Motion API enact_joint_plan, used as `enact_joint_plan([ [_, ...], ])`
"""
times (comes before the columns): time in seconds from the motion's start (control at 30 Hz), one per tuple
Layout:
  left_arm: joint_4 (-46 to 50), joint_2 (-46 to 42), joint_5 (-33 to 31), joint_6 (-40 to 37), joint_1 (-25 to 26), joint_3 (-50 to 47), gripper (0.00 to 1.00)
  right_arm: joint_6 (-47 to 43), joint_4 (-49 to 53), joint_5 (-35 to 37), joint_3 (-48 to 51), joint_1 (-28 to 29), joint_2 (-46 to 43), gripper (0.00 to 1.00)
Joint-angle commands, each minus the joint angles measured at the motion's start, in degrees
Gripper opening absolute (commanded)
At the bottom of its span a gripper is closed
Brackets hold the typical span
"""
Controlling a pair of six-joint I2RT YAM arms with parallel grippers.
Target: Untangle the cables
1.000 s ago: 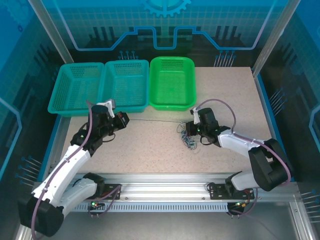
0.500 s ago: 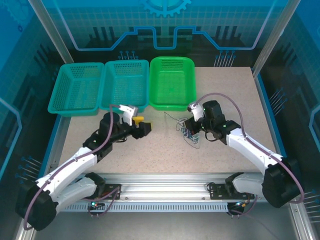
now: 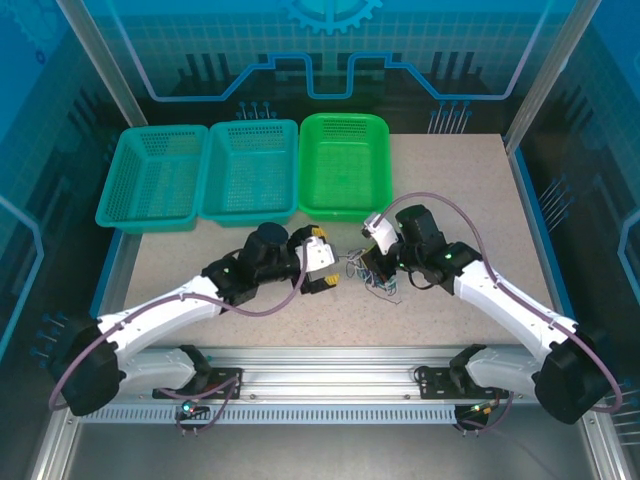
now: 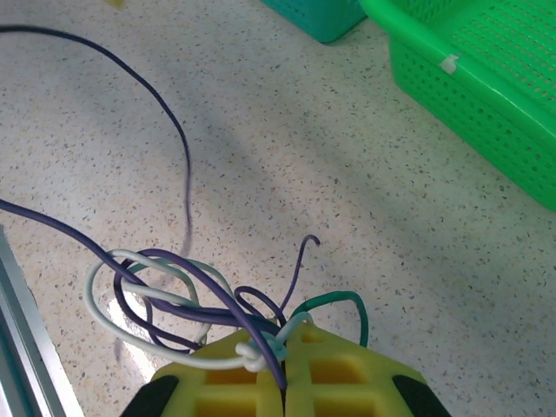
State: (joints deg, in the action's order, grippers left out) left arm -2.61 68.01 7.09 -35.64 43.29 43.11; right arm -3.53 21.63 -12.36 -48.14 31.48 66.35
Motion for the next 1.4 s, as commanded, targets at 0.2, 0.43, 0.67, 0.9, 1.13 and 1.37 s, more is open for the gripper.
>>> enact_joint_plan([
  [0.2, -2.6, 4.0, -7.1, -3.3, 2.0, 2.5, 0.04, 0.5, 0.1, 1.6, -1.2, 1.2, -1.7, 0.0],
  [0.43, -12.1, -4.3, -12.1, 13.1, 0.3, -0.6, 0.0, 20.0, -6.1, 23.9, 6.4, -2.0, 0.9, 0.0],
  [0.67, -11.5, -14.7, -14.9, 23.8, -4.8, -3.6, 0.0, 33.5, -3.4, 24.5, 11.8, -17.1, 5.1, 0.0],
  [0.9, -10.0, -16.8, -8.7, 27.1, -7.7, -5.1, 0.0, 32.4, -4.5, 20.1, 13.2, -19.3, 2.0, 0.03],
  [1.13, -11.0, -12.1, -4.7, 28.4, -7.6, -3.2, 0.0, 28.1, -5.7, 9.7, 10.8, -12.8, -7.1, 0.35],
  [1.37, -10.9, -9.6, -3.5, 29.2, -7.5, -2.4, 0.0, 24.7, -13.5, 14.1, 8.4, 3.2, -4.0, 0.55],
])
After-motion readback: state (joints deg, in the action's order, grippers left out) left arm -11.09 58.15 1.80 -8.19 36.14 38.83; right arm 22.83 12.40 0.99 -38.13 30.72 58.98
